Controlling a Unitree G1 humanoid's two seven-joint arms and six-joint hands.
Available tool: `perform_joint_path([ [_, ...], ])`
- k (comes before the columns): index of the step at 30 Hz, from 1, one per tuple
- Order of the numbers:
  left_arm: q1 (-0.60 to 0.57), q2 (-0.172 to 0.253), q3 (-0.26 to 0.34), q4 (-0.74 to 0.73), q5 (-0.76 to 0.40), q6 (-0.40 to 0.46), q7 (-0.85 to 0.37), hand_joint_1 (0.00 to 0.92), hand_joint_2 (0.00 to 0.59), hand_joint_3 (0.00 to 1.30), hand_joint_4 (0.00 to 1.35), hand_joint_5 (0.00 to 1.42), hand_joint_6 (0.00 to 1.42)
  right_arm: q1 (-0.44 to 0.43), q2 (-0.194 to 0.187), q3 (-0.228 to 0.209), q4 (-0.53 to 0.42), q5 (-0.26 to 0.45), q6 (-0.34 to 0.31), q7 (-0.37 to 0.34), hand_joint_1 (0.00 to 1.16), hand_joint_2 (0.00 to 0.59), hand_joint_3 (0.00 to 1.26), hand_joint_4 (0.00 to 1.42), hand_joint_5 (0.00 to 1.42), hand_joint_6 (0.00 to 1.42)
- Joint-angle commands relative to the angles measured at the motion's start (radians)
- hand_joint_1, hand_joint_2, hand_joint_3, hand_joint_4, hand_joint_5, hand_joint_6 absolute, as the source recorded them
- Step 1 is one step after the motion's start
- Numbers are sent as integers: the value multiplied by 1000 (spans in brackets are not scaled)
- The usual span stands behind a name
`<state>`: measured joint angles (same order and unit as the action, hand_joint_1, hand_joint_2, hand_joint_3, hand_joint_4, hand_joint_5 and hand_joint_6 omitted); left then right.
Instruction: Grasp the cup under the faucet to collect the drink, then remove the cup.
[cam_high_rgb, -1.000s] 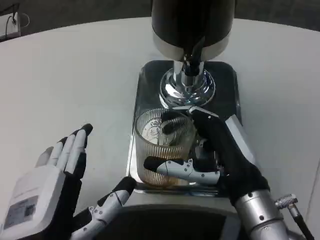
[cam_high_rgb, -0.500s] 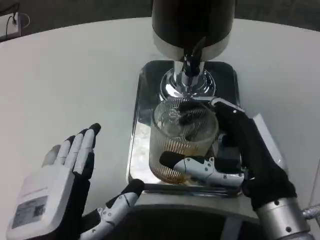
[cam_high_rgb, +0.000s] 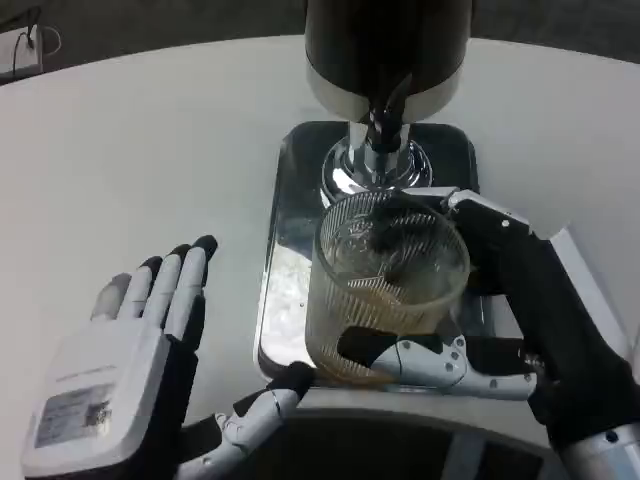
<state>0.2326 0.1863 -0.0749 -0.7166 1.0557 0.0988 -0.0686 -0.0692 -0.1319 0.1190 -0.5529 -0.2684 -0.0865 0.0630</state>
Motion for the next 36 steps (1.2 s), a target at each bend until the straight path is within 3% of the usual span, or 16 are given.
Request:
perform_joint_path([
  [1, 24, -6, -15, -59, 43, -3, -30, 0, 131, 0, 0, 0, 0, 33, -24, -15, -83, 50, -32, 36, 1123, 123, 842, 1043, 1186, 1424],
  [7, 53, -16, -21, -142, 71, -3, -98, 0, 123, 0, 0, 0, 0, 81, -57, -28, -150, 76, -54, 64, 1123, 123, 842, 1043, 1174, 1424],
  [17, 119, 18, -42, -206, 69, -74, -188, 0, 89, 0, 0, 0, 0, 144, -76, -53, -223, 105, -69, 75, 1123, 123, 842, 1032, 1174, 1424],
  [24, 99, 36, -33, -224, 70, -100, -260, 0, 70, 0, 0, 0, 0, 136, -76, -62, -234, 101, -81, 79, 1123, 125, 842, 1031, 1174, 1424],
  [36, 105, 19, -36, -232, 81, -139, -278, 0, 62, 0, 0, 0, 0, 117, -86, -73, -230, 89, -110, 93, 1123, 123, 842, 1031, 1161, 1424],
])
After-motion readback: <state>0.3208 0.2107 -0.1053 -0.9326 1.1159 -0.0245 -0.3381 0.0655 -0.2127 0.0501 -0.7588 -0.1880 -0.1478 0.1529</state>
